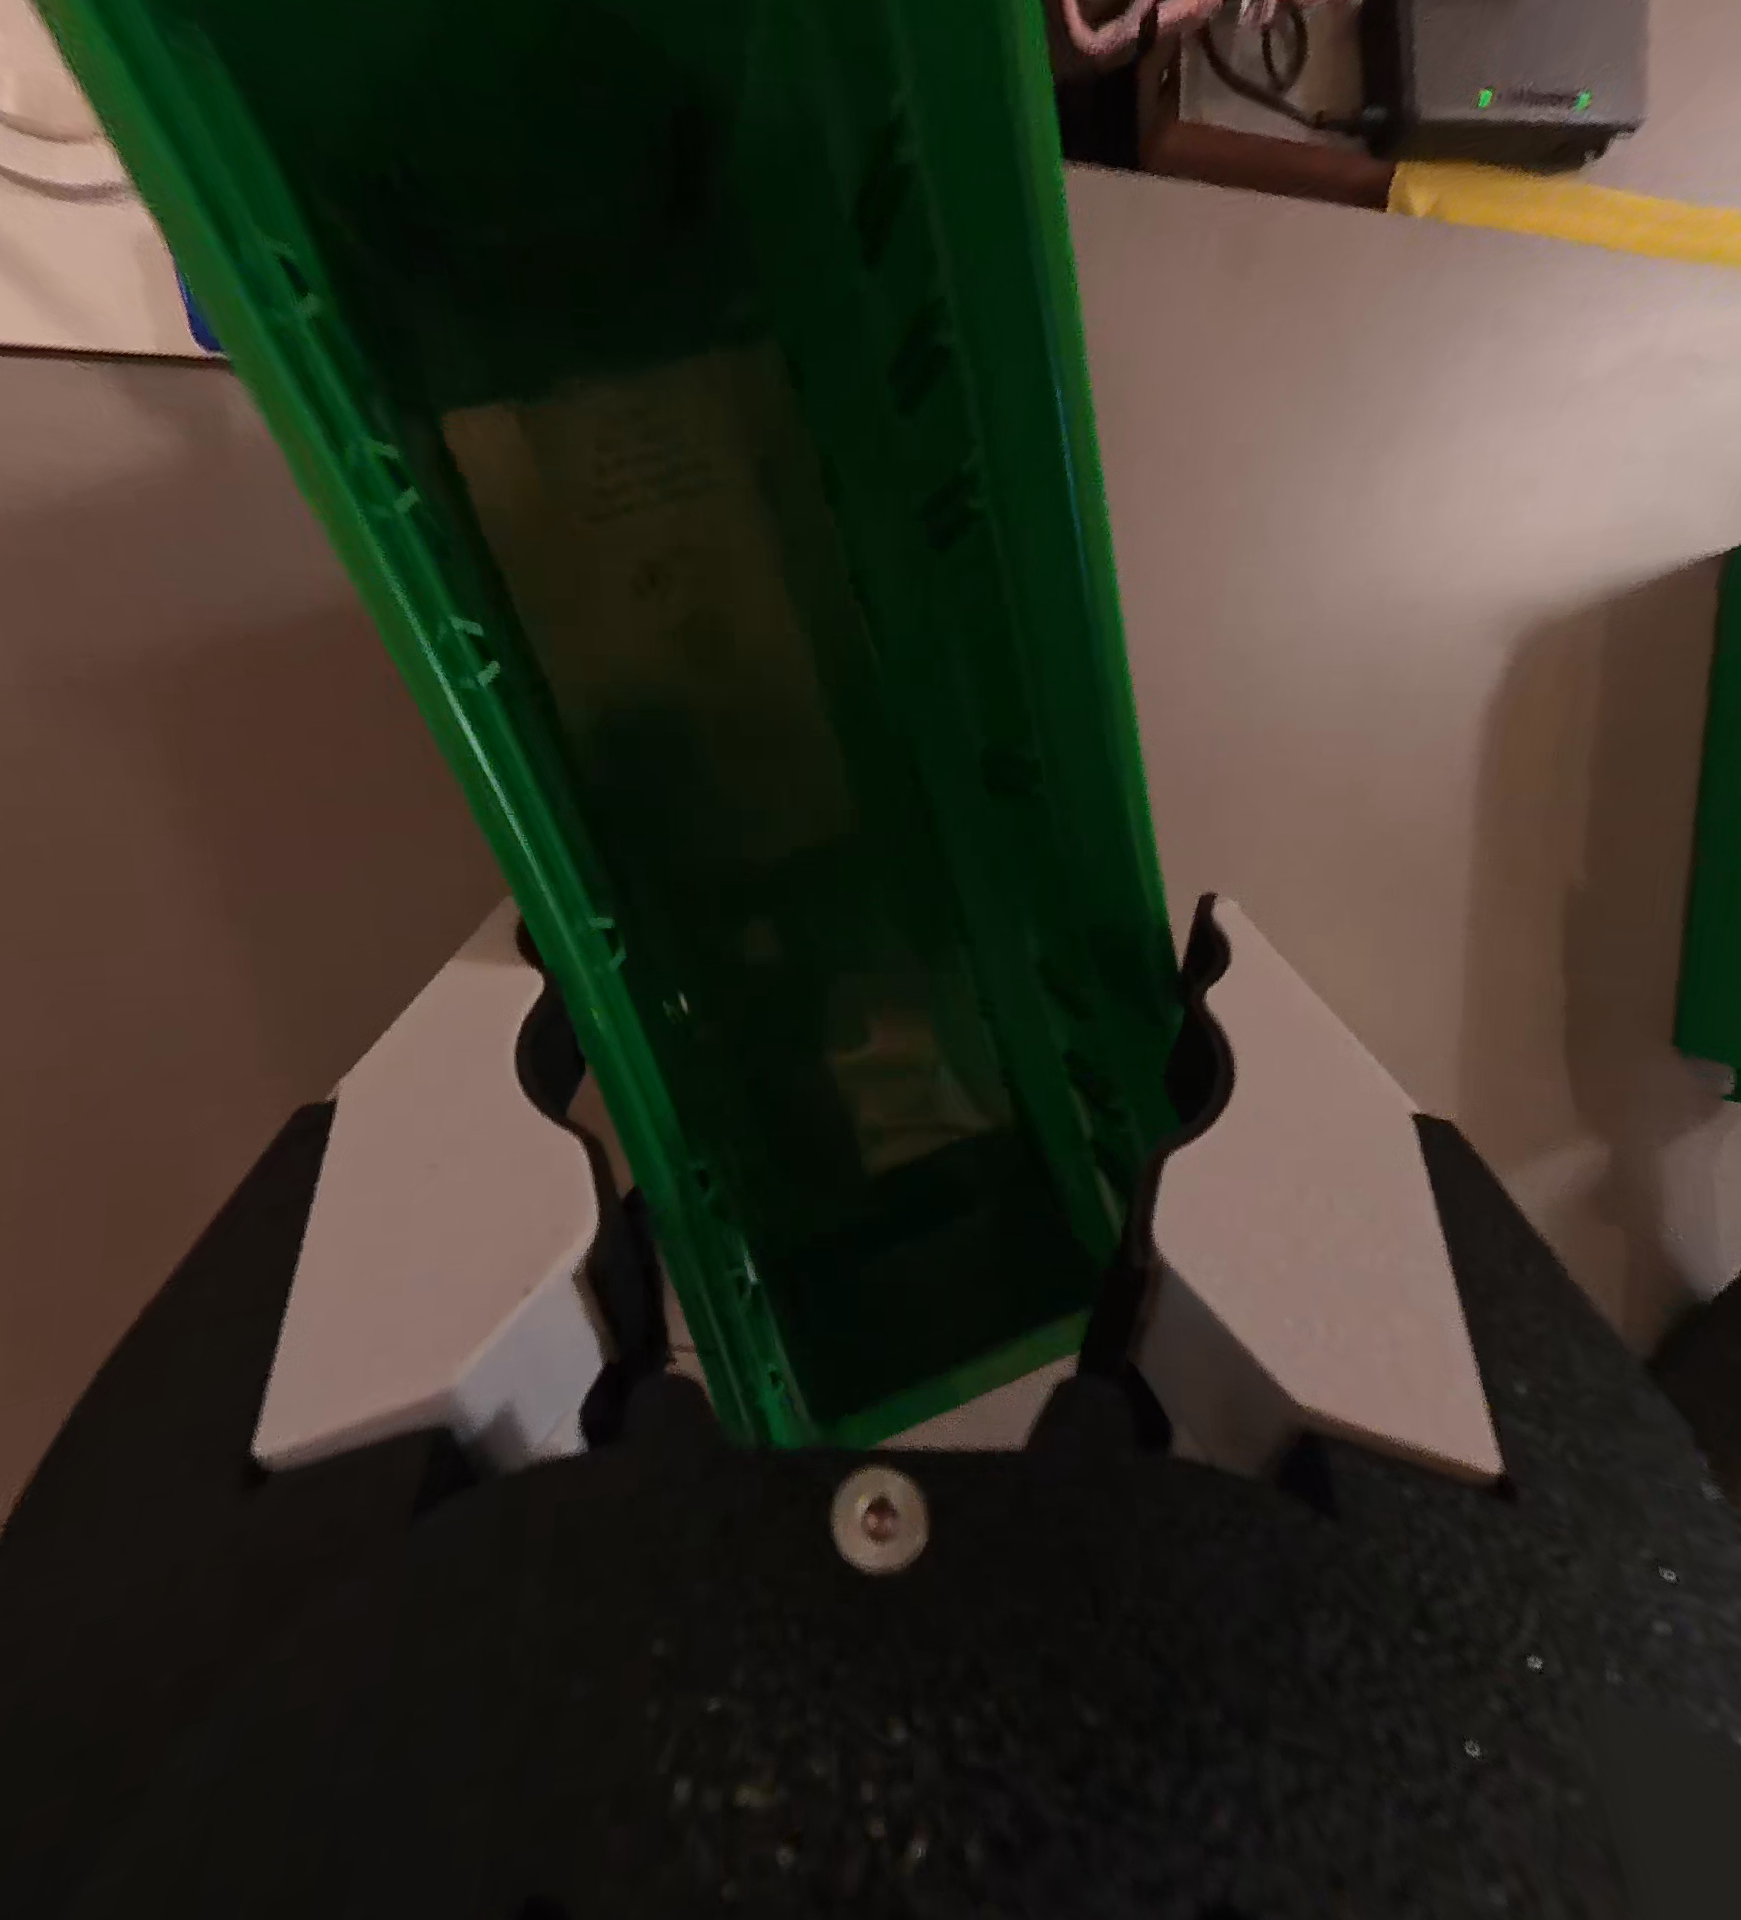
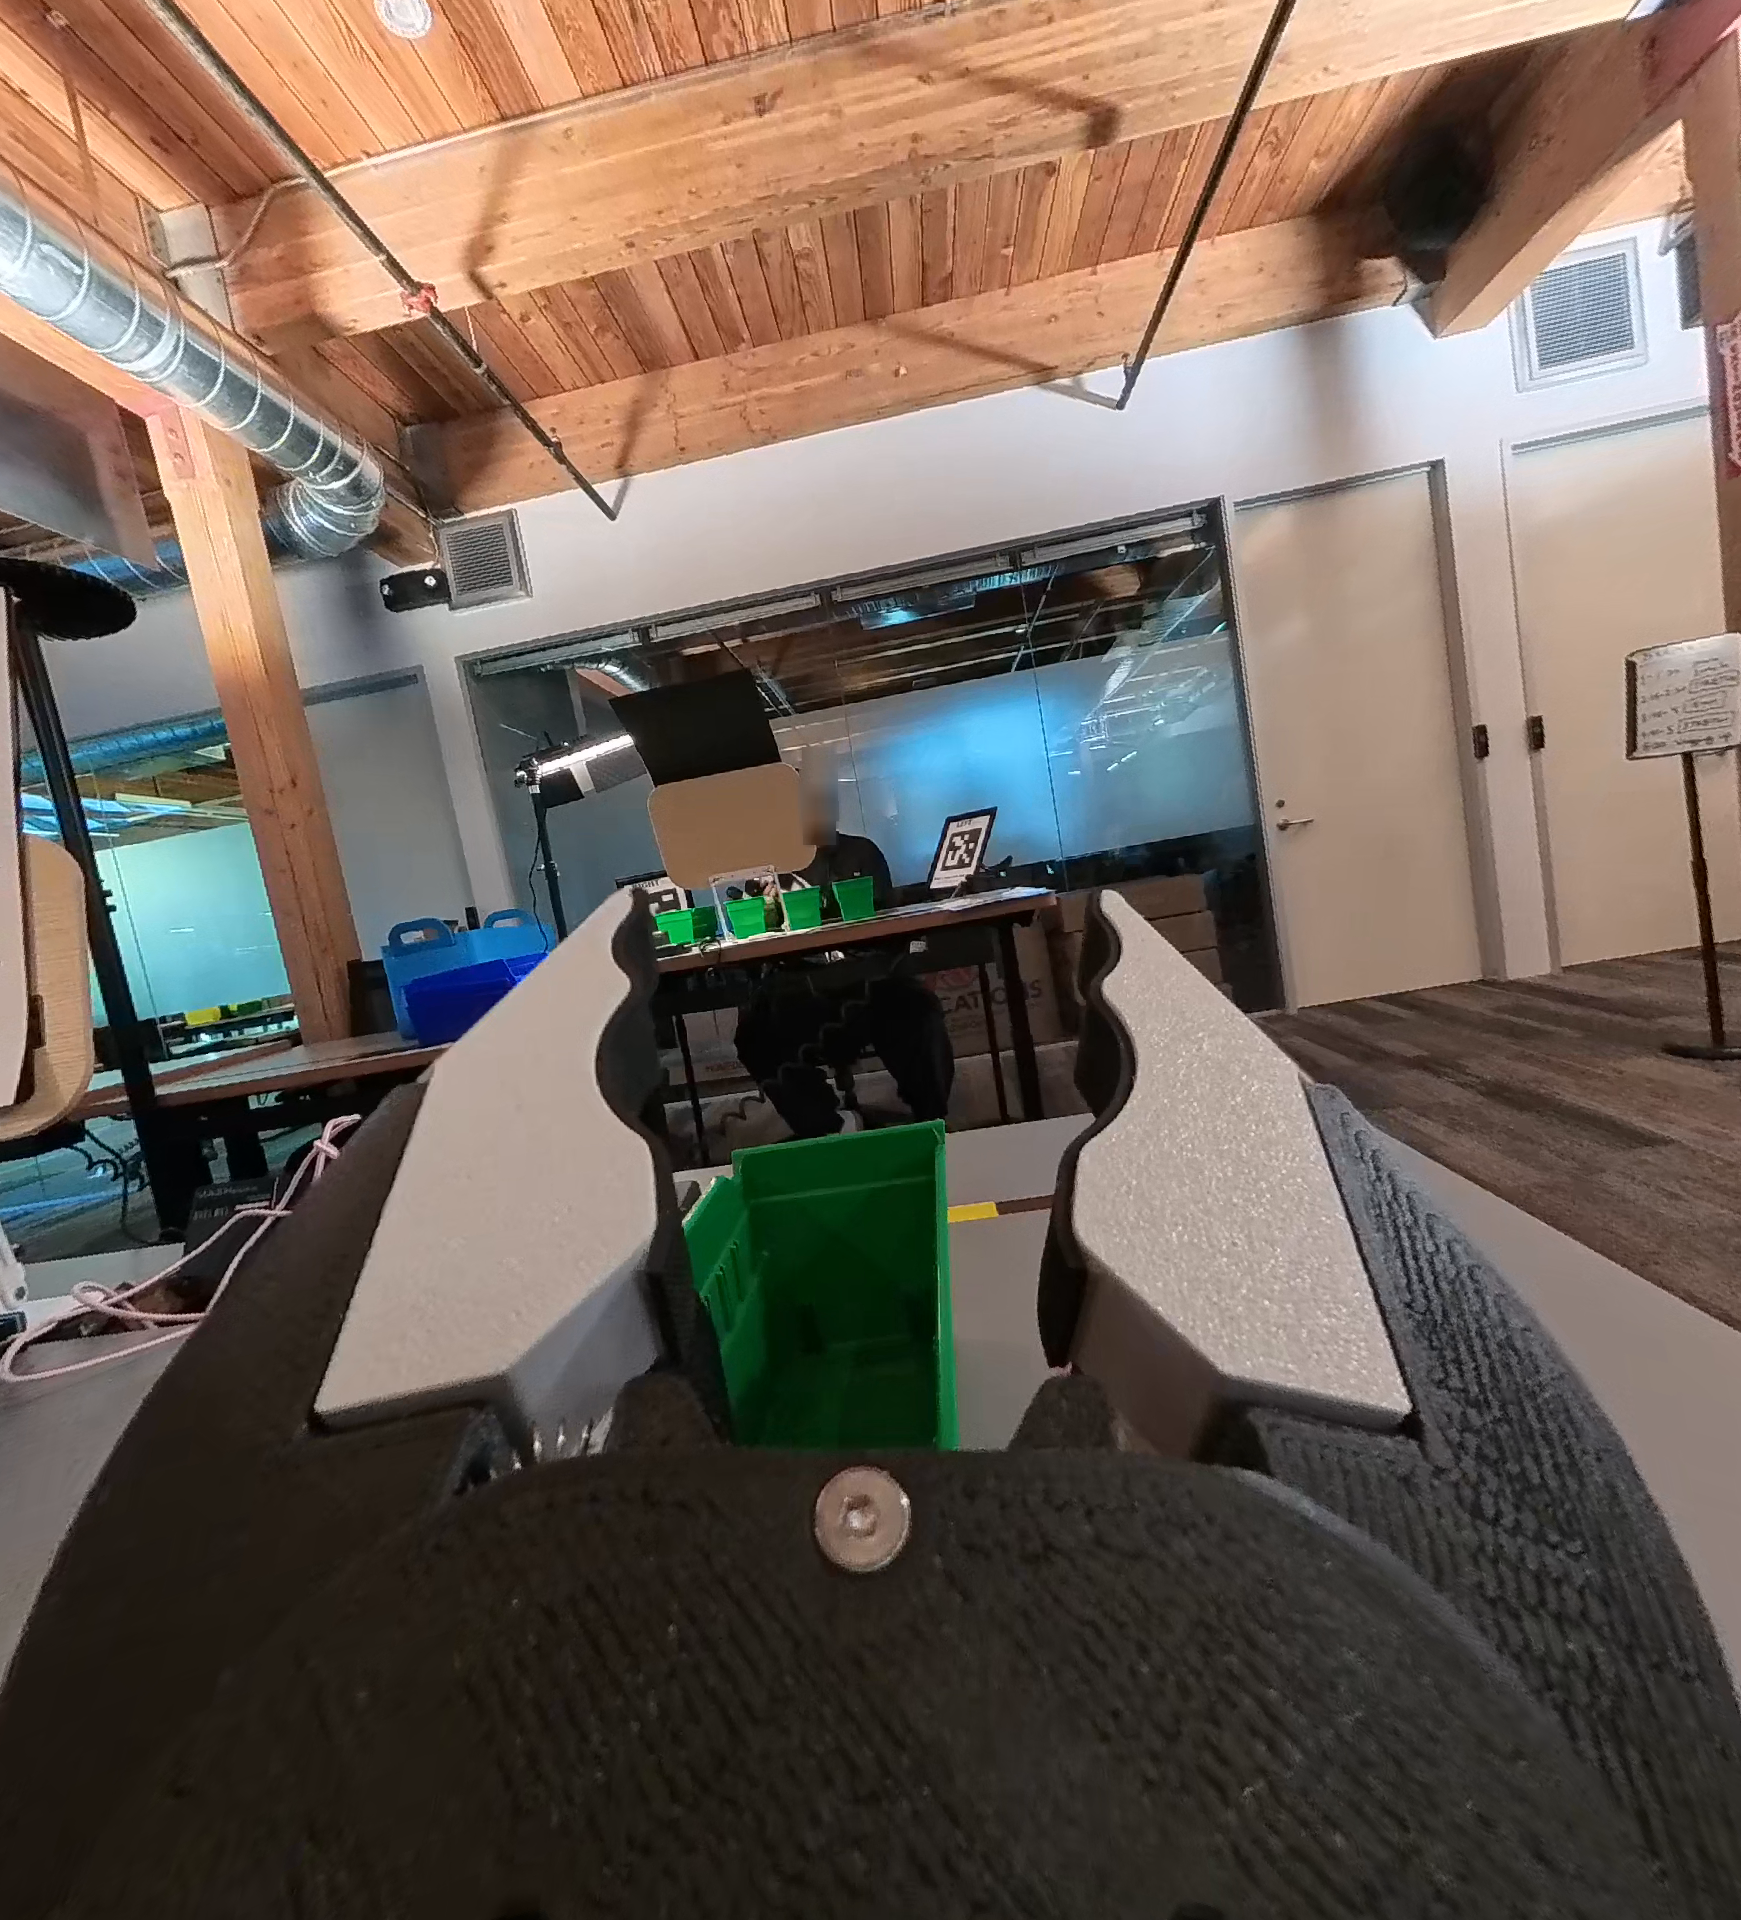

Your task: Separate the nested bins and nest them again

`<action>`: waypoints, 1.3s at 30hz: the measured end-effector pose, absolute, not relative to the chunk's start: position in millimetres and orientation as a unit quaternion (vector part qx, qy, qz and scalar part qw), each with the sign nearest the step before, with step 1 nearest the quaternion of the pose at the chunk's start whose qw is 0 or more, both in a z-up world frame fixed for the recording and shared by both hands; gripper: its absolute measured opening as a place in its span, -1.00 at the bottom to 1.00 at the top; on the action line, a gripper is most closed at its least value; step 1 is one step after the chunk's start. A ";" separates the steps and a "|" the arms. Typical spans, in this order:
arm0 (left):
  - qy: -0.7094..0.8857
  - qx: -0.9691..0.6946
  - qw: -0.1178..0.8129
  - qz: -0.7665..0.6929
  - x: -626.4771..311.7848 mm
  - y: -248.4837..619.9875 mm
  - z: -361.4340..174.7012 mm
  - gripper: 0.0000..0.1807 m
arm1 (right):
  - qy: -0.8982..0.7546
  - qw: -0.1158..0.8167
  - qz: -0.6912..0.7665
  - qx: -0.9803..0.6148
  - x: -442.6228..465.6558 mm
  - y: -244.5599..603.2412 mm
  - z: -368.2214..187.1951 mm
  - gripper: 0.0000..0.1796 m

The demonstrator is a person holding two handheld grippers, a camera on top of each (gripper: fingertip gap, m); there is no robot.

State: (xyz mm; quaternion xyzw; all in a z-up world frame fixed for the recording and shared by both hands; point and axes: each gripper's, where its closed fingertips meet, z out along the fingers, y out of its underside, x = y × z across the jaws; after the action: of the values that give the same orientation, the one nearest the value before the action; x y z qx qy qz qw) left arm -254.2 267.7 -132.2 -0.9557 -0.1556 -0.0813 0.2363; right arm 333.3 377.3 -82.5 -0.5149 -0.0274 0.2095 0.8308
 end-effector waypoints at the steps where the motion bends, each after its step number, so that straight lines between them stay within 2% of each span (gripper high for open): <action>1: -0.153 -0.954 0.243 -0.084 -253.6 268.9 -131.3 0.27 | -0.027 0.830 0.211 -0.515 333.3 377.4 -82.5 -0.10; 12: -0.160 -0.963 0.191 -0.105 -244.7 250.7 -143.1 0.26 | -0.024 0.826 0.216 -0.520 333.5 379.2 -84.8 -0.09; 23: -0.145 -0.968 0.194 -0.072 -241.5 258.2 -170.2 0.33 | -0.022 0.823 0.221 -0.523 333.8 380.6 -86.4 -0.09; 34: -0.131 -0.937 0.318 -0.061 -248.7 272.1 -161.2 0.28 | -0.019 0.821 0.223 -0.525 334.3 381.6 -87.5 -0.09; 39: -0.140 -0.944 0.290 -0.070 -247.5 269.2 -174.5 0.30 | -0.019 0.821 0.223 -0.525 334.4 382.0 -87.4 -0.09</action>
State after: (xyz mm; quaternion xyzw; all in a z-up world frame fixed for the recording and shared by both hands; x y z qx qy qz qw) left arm -247.5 269.2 -174.5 -0.9440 -0.1402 -0.0702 0.2905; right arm 334.4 382.0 -87.4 -0.5252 -0.0189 0.2230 0.8210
